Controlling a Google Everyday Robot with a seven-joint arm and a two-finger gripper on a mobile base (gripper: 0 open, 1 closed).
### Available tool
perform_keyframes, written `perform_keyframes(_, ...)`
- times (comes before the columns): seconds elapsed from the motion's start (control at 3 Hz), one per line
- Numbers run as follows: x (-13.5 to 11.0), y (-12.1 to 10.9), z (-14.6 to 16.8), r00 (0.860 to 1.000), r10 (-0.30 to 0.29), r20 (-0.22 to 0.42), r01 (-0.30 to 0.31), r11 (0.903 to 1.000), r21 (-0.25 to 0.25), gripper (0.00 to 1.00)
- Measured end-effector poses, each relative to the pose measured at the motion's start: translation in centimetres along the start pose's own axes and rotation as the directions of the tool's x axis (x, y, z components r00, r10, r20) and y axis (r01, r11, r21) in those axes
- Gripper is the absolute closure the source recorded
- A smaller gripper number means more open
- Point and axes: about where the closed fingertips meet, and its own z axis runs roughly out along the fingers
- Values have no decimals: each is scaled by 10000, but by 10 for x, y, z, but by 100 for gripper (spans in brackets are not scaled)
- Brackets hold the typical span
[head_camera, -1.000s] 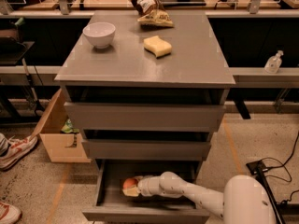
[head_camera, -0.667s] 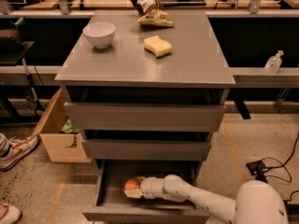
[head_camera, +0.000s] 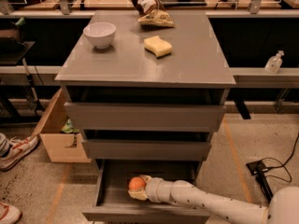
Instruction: Pick orange from bottom drawer and place on counter
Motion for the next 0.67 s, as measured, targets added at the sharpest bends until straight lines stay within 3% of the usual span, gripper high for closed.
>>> perform_keyframes(0.33, 0, 0, 0, 10000, 5, 2, -5, 10000, 4, 100)
perform_keyframes(0.67, -14, -6, -21, 9993, -347, 124, 340, 9981, 517, 100)
